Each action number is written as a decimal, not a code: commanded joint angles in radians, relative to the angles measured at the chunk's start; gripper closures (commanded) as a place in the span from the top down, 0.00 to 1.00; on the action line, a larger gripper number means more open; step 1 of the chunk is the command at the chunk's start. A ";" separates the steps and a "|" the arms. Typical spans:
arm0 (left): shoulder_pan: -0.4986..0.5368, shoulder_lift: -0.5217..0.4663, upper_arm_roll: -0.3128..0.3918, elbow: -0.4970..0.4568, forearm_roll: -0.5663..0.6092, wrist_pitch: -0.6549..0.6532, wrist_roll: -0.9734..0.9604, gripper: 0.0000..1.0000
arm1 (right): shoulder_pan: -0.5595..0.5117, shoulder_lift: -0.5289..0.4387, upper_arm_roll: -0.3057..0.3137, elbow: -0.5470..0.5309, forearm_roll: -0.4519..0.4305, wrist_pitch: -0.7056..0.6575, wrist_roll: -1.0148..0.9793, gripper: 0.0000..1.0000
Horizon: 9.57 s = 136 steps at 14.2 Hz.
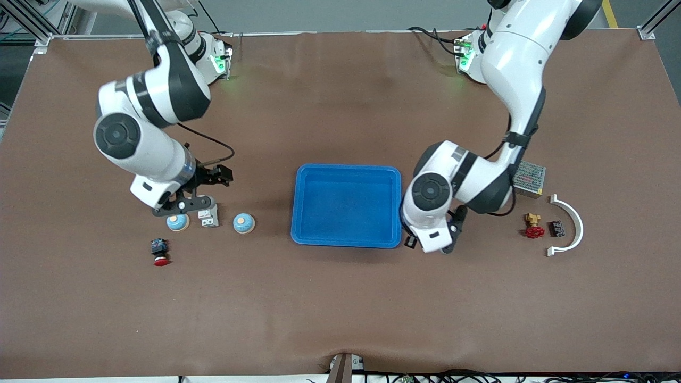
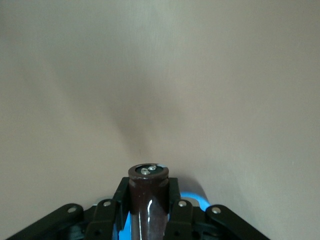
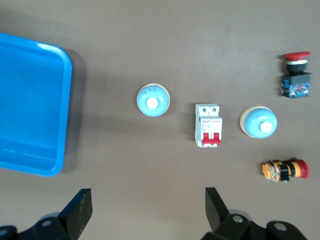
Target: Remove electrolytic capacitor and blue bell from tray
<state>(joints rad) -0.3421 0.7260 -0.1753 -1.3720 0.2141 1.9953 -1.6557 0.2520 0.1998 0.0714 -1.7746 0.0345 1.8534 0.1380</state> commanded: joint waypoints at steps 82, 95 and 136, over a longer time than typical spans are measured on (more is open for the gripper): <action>0.601 -0.591 0.002 -1.194 0.090 0.777 1.171 0.41 | -0.319 -0.214 -0.061 0.270 -0.048 -0.347 -0.196 1.00; 0.601 -0.588 0.002 -1.190 0.136 0.777 1.171 1.00 | -0.316 -0.212 -0.061 0.270 -0.045 -0.344 -0.196 1.00; 0.623 -0.586 -0.026 -1.194 0.179 0.740 1.143 1.00 | -0.309 -0.212 -0.059 0.270 -0.041 -0.341 -0.196 1.00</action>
<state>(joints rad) 0.2689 0.1660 -0.1937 -2.5414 0.3670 2.7187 -0.4938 -0.0568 -0.0157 0.0082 -1.5221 -0.0076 1.5176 -0.0596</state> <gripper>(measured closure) 0.000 0.000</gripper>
